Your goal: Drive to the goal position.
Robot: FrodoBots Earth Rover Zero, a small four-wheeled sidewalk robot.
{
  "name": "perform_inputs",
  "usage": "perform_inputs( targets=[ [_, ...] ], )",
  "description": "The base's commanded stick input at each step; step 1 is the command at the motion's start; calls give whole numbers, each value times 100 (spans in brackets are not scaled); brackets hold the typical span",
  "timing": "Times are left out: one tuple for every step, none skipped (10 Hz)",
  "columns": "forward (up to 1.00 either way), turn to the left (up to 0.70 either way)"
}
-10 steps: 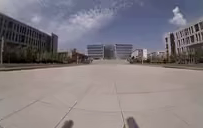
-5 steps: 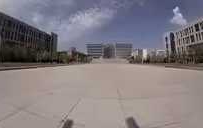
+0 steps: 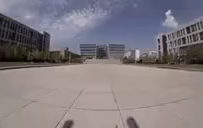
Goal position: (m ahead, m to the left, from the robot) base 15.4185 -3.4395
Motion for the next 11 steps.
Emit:
perform_inputs(
  targets=[
    [70,0],
    [70,0],
    [70,0],
    [70,0],
    [70,0],
    [70,0],
    [70,0],
    [70,0],
    [70,0],
    [70,0],
    [70,0]
  ],
)
